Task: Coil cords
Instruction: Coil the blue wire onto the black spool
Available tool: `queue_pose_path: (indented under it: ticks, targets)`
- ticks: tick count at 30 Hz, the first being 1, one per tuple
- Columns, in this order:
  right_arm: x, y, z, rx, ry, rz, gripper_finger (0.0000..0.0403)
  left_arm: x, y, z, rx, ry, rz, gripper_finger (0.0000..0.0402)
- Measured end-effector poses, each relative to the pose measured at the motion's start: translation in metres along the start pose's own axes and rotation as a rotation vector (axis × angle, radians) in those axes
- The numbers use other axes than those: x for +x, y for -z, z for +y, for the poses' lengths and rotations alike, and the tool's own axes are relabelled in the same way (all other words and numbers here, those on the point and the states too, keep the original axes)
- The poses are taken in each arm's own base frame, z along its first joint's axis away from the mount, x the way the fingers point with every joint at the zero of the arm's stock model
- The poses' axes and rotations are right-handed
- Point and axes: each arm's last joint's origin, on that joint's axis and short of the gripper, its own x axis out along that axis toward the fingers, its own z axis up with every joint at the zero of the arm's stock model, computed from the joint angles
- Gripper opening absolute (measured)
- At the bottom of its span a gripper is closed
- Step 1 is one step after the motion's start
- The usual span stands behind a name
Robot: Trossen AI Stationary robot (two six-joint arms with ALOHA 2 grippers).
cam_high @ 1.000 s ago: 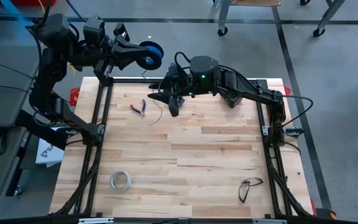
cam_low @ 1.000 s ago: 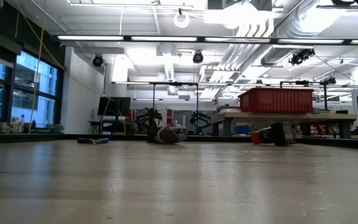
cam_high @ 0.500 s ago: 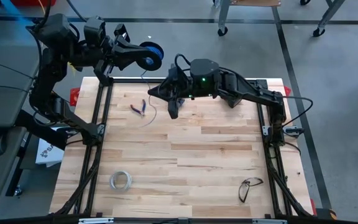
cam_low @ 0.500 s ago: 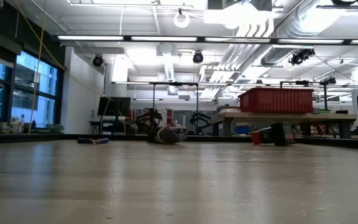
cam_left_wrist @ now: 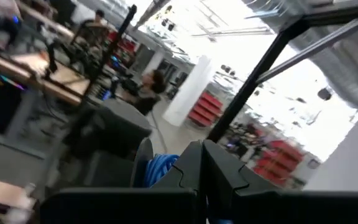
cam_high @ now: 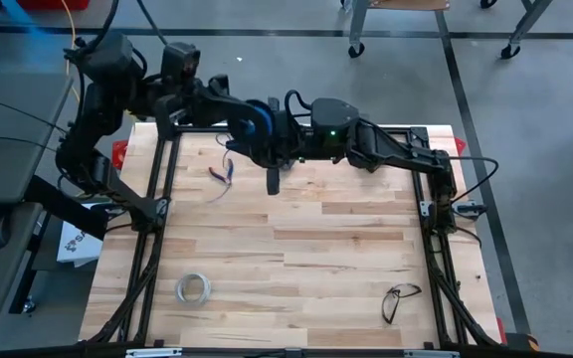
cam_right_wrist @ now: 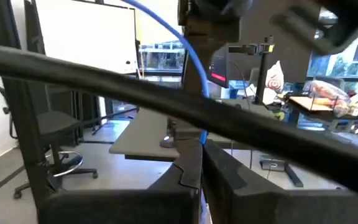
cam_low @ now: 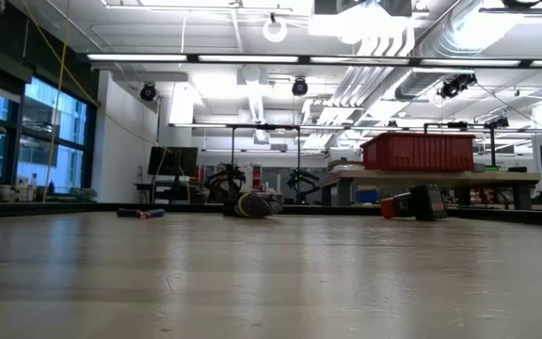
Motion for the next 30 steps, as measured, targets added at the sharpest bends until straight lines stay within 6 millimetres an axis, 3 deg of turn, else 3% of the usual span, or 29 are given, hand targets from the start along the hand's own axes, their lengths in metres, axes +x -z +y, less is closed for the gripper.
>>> queue_pose_path:
  ticks: [5, 13, 30]
  targets:
    - [0.0, -0.002, 0.0, -0.032, -0.006, -0.025, 0.0001, 0.004, 0.009, -0.006, -0.134, 0.014, 0.054, 0.0001]
    - [-0.004, -0.007, 0.001, -0.059, -0.037, -0.034, 0.0, -0.007, 0.018, -0.018, -0.258, -0.015, 0.121, 0.0001]
    - [-0.04, -0.031, -0.018, -0.109, -0.017, -0.009, 0.0, -0.017, 0.042, -0.014, -0.286, -0.216, 0.288, 0.0001]
